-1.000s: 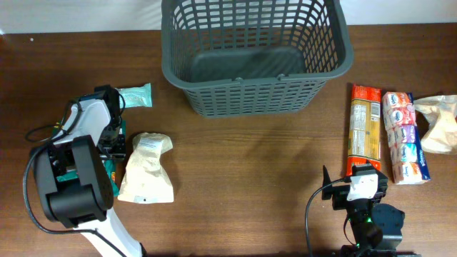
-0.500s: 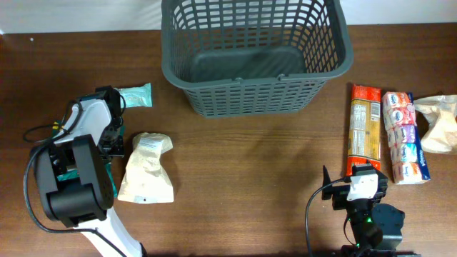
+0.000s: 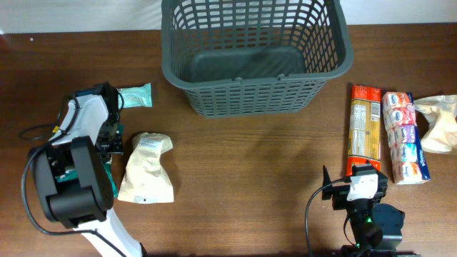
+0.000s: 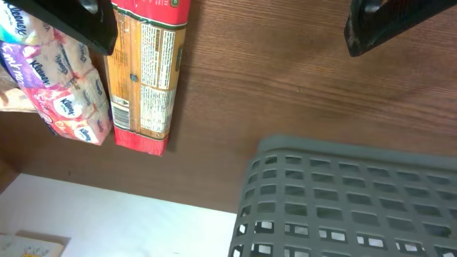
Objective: Pack container
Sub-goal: 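Close the left gripper on the Nescafe pack and lift it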
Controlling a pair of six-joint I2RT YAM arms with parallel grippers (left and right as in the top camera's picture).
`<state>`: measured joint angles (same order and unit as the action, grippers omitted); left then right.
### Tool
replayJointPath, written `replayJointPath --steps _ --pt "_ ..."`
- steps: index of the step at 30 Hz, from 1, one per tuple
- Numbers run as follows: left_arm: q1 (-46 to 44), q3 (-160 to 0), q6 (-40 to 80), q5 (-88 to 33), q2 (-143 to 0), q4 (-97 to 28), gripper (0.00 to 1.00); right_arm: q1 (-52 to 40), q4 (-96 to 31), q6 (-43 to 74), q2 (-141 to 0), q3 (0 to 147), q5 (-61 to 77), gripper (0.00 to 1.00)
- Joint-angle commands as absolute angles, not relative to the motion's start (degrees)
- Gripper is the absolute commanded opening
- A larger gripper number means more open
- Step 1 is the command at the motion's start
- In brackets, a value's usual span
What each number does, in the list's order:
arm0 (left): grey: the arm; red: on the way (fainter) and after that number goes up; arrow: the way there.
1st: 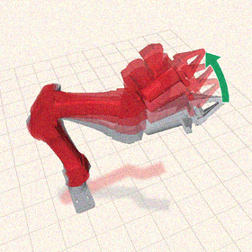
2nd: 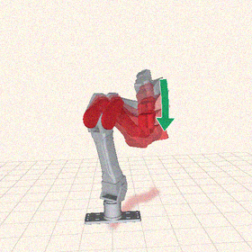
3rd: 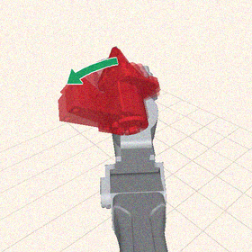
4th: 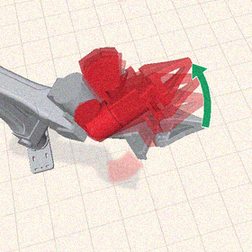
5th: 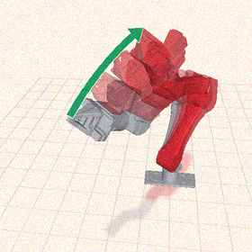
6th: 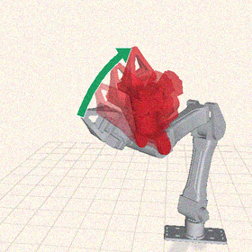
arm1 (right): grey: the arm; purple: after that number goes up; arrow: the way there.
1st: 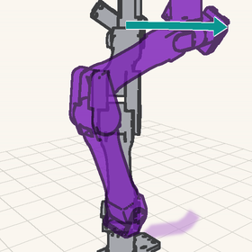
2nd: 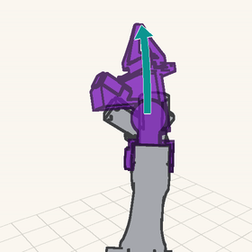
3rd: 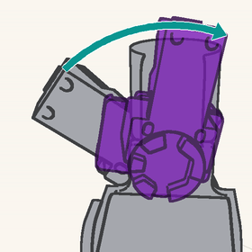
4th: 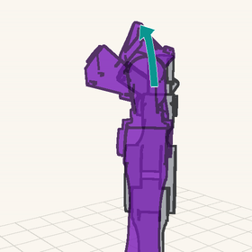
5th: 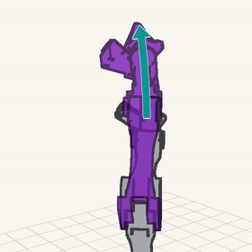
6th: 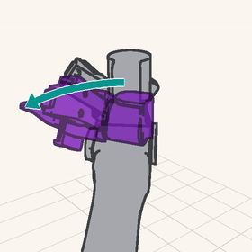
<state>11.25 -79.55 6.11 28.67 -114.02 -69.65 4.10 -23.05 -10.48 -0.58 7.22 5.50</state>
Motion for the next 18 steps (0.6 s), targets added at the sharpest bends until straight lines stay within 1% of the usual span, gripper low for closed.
replayJointPath --steps 1,10,18 --pt "11.40 -84.18 7.27 29.91 -107.66 -71.33 0.02 4.54 -22.92 -10.04 -0.21 6.76 5.78 0.99" --pt "11.40 -94.06 4.45 32.05 -101.67 -78.13 0.02 4.54 -22.92 -10.04 -0.21 6.76 5.80 0.99" --pt "9.85 -97.14 4.25 36.99 -99.24 -80.20 0.02 4.54 -22.92 -10.04 -0.21 6.76 5.78 0.99"
